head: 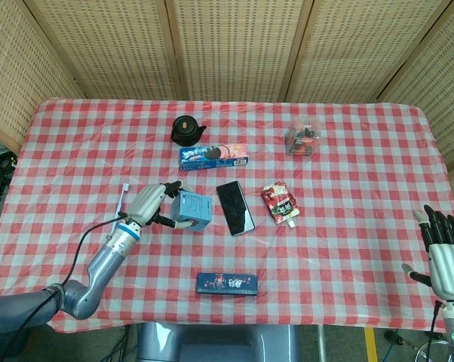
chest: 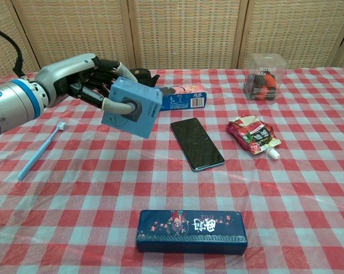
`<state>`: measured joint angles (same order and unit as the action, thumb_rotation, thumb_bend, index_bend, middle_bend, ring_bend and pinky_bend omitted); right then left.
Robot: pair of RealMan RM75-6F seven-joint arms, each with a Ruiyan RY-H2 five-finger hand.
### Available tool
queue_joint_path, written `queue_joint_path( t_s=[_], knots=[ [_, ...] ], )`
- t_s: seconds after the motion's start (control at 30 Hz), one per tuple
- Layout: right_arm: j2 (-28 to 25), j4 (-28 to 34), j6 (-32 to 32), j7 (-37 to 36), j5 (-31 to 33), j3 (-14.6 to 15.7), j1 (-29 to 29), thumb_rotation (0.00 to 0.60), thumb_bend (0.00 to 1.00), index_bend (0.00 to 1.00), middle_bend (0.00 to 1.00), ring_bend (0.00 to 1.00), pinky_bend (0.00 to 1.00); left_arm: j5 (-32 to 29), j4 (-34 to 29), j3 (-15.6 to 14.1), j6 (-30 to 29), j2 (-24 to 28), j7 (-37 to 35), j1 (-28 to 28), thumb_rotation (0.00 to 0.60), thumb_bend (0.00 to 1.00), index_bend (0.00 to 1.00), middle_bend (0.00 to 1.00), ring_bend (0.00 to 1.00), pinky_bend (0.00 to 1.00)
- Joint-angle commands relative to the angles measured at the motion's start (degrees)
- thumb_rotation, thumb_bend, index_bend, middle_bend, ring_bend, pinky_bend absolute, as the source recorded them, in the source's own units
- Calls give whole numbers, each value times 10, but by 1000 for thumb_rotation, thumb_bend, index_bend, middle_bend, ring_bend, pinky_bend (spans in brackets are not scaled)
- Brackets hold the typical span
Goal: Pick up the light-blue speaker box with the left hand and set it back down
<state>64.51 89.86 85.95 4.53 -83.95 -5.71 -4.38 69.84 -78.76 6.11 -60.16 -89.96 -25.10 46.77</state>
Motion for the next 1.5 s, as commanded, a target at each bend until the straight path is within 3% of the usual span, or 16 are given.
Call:
queue_joint_path(
  t_s=[0.03,0.5,0.63,0.73,0.83,1.0,1.23,1.33,1.5],
  knots=[
    [1,-2,-2,1,2,0,0,600,0,0,0,0,0,156,198,-4,4,-57,-266,-41,600,0,497,432,409,365],
    [-3,-5,-3,-13,7,-2,0,600,0,0,0,0,0,161,282,-16,34,-124,-287,-28,600,0,483,414,405,352],
    [-4,-6,-3,-17,7,-3,0,600,0,0,0,0,0,162,282,-22,49,-124,-287,-27,600,0,365,247,276,233],
    [-5,-5,-3,-19,6,-2,0,600,0,0,0,0,0,166,269,-31,65,-111,-292,-25,600,0,172,53,89,85],
    [-5,-4,-2,-19,4,-2,1,600,0,0,0,0,0,173,242,-41,76,-87,-303,-23,600,0,5,0,0,1],
    [-6,-1,1,-18,0,0,2,600,0,0,0,0,0,182,209,-40,37,-60,-306,-37,600,0,0,0,0,0],
    [-9,5,7,-21,-6,1,4,600,0,0,0,0,0,213,130,-51,-51,25,-295,-72,600,0,0,0,0,0],
    [-10,7,10,-23,-8,2,5,600,0,0,0,0,0,210,87,-50,-92,77,-238,-99,600,0,0,0,0,0],
    [-12,9,10,-28,-12,3,5,600,0,0,0,0,0,144,-28,-49,-134,170,17,-167,600,0,0,0,0,0]
  ],
)
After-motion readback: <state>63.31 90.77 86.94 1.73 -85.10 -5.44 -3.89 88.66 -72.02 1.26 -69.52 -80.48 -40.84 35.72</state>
